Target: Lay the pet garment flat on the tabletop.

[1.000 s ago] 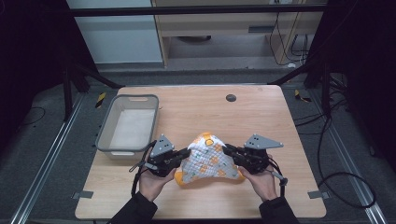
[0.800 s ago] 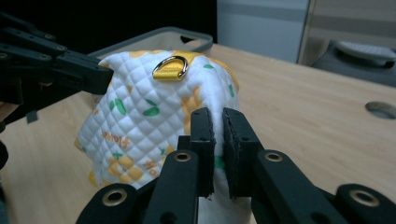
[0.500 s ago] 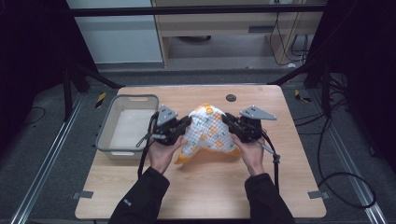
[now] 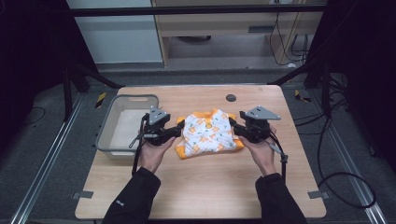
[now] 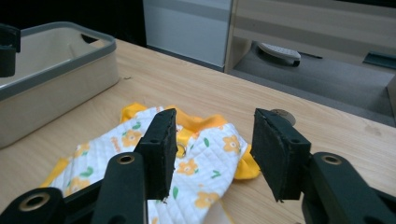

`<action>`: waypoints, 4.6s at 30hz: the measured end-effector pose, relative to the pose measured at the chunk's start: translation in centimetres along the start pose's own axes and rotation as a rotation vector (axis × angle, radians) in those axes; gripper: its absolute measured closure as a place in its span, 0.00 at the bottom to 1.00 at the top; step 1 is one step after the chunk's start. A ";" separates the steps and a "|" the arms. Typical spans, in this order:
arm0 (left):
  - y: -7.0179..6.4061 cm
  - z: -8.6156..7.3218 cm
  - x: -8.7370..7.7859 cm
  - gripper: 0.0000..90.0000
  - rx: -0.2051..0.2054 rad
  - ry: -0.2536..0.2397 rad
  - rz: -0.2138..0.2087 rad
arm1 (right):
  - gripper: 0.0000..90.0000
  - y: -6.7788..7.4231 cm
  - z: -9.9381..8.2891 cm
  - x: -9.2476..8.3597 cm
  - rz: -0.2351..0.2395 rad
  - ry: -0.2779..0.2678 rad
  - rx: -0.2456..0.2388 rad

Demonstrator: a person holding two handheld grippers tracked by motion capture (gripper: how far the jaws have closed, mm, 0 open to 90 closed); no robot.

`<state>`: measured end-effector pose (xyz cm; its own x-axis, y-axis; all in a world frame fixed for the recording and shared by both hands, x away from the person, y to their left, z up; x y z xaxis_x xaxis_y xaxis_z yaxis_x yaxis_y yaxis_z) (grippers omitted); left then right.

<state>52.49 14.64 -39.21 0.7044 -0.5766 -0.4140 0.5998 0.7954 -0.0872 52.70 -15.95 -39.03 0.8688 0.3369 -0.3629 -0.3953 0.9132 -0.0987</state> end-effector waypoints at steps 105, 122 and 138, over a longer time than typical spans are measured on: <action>-0.7 -9.5 -3.4 0.38 0.059 0.200 -0.128 | 0.54 0.4 -9.5 -4.1 0.161 0.150 -0.005; -1.0 -11.5 0.2 0.89 -0.013 0.374 -0.145 | 0.83 1.8 -12.5 -0.9 0.202 0.294 -0.027; -2.5 -9.2 -6.7 0.97 -0.031 0.251 -0.286 | 0.96 1.6 -9.7 -8.3 0.336 0.187 0.045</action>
<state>42.75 18.25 -44.51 0.3927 -0.7155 -0.5778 0.7443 0.6163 -0.2573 41.99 -19.49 -45.17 0.6221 0.5755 -0.5309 -0.6320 0.7693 0.0936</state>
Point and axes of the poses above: each handheld gripper's, and its own axes: x roughly forward along the jaws, z roughly out of its top, y roughly to its left, the point moved 2 cm from there along x, roughly forward along the jaws, and after that the axes turned 7 degrees about -z, right-handed, at the moved point
